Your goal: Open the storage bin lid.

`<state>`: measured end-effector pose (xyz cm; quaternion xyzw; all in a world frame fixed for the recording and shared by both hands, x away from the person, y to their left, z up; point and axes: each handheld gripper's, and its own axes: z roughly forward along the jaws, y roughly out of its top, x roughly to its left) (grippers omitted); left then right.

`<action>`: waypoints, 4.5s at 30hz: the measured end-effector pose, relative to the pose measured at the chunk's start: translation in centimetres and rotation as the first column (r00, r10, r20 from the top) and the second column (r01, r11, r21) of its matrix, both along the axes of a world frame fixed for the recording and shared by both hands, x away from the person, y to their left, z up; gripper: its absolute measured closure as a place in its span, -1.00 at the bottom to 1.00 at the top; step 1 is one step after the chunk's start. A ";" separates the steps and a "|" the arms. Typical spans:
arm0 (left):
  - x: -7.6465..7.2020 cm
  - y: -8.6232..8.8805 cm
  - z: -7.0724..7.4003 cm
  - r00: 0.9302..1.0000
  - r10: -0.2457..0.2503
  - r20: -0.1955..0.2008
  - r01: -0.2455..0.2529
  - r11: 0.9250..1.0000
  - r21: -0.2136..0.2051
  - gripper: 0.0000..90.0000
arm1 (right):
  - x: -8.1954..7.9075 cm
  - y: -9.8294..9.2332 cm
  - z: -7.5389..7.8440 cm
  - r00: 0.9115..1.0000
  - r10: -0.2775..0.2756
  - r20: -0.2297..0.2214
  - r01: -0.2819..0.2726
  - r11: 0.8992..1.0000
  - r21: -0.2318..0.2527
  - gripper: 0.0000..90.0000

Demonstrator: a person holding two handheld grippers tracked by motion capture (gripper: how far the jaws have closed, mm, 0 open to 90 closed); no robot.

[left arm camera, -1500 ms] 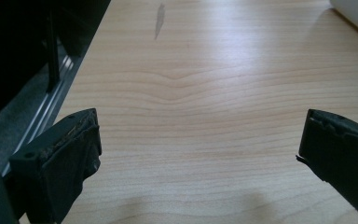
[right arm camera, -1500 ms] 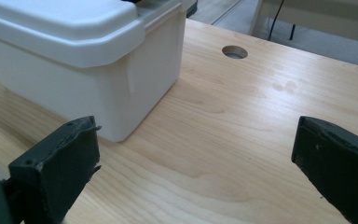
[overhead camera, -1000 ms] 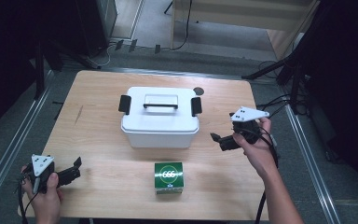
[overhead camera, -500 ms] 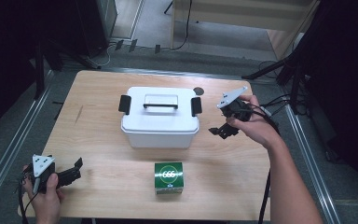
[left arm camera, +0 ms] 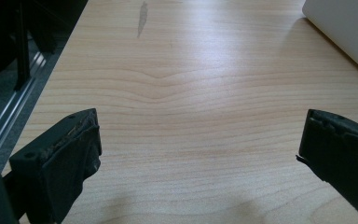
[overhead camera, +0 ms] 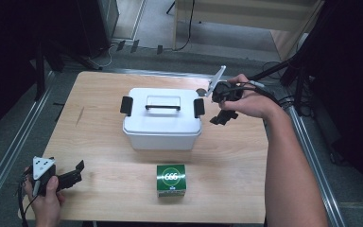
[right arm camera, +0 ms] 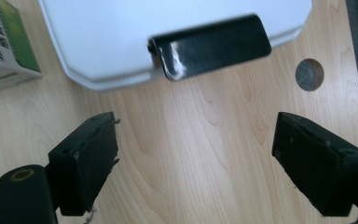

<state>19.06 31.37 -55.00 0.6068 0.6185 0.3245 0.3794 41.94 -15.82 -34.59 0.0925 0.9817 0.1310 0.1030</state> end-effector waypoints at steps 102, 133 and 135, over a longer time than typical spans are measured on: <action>0.0 0.0 0.0 1.000 -0.017 -0.004 0.017 1.000 -0.006 -1.00 | -0.5 12.3 5.6 0.958 0.260 0.121 -0.243 0.960 -0.138 0.89; -0.1 -0.1 0.0 1.000 -0.013 -0.002 0.013 1.000 0.009 -1.00 | -4.3 -4.5 6.3 0.979 0.127 0.159 -0.108 0.987 -0.121 0.89; -0.1 -0.2 0.0 1.000 -0.010 0.001 0.010 1.000 0.009 -1.00 | -4.5 -5.1 6.2 0.980 0.120 0.158 -0.101 0.988 -0.119 0.89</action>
